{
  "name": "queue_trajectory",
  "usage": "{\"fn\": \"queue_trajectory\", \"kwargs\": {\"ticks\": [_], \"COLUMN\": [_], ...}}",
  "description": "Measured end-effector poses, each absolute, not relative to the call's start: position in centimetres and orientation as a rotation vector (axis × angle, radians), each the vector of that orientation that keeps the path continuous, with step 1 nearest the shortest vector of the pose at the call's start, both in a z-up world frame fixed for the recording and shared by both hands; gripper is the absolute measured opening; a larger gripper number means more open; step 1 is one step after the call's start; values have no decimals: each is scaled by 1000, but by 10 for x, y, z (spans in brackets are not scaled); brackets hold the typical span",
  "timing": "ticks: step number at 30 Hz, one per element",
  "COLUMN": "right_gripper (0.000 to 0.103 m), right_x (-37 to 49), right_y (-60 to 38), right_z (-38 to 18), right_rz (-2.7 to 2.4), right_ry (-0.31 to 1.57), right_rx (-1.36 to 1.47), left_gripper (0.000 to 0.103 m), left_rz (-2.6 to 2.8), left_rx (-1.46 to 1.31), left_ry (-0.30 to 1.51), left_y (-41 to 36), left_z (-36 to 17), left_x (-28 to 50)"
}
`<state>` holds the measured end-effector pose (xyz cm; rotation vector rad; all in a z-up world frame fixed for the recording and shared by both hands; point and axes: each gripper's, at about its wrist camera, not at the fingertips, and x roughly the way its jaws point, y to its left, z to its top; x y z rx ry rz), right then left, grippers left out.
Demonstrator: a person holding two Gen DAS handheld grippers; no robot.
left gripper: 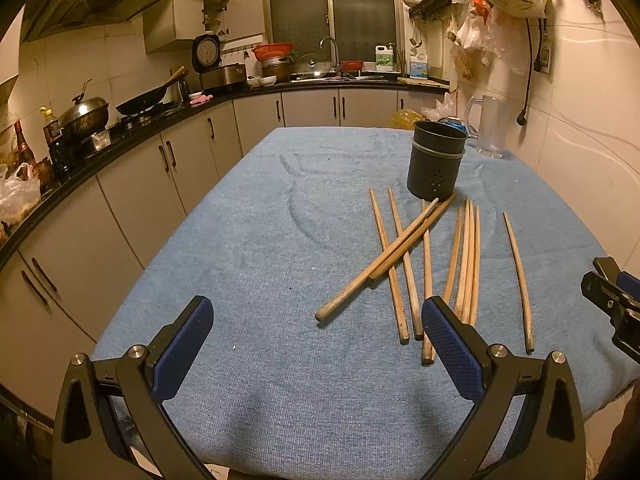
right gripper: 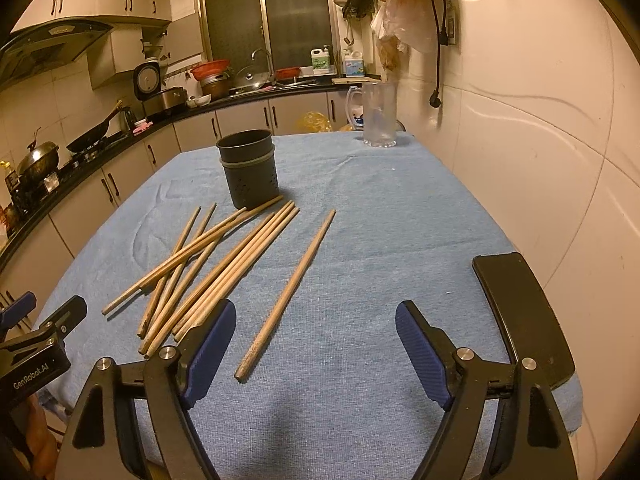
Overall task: Organize utensils
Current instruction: 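Move the left gripper toward the loose wooden chopsticks on the towel, then close the left gripper on one wooden chopstick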
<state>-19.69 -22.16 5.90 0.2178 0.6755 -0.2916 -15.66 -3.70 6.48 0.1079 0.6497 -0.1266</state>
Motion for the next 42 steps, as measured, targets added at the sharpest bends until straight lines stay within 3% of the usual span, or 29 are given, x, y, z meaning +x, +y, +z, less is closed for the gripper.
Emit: {"fn": "queue_trajectory", "kwargs": {"ticks": [15,23,26,28,32,34,36,42], "right_gripper": [85,75,65,62,61,60,54,54], "right_x": [-194,-179,-169,-163,-154,-147,-141,-140], "right_y": [-222,-240,-248,-256,-273,-286,-297,-315], "right_z": [55,58,62,69,76,73,69,62], "right_rz": [-285,-228,-206,-203,-199,-178,-172,-200], "right_ry": [694,728,753,746,743,772,800,803], "right_rx": [228,282,298,307,339,385,427,454], "left_gripper": [103,103,89,71,56,31,16,14], "left_rz": [-128,-185,-276,-371,-529,-557,-584,-700], "left_rx": [106,120,136,162,208,266,300,399], "left_ry": [653,666,690,732,813,855,892,944], "left_y": [-36,-29,-35,-46,-76,-92,-111,-149], "left_z": [63,70,80,82,77,68,61,50], "left_x": [-155,-130,-110,-94,-65,-52,-38,-12]}}
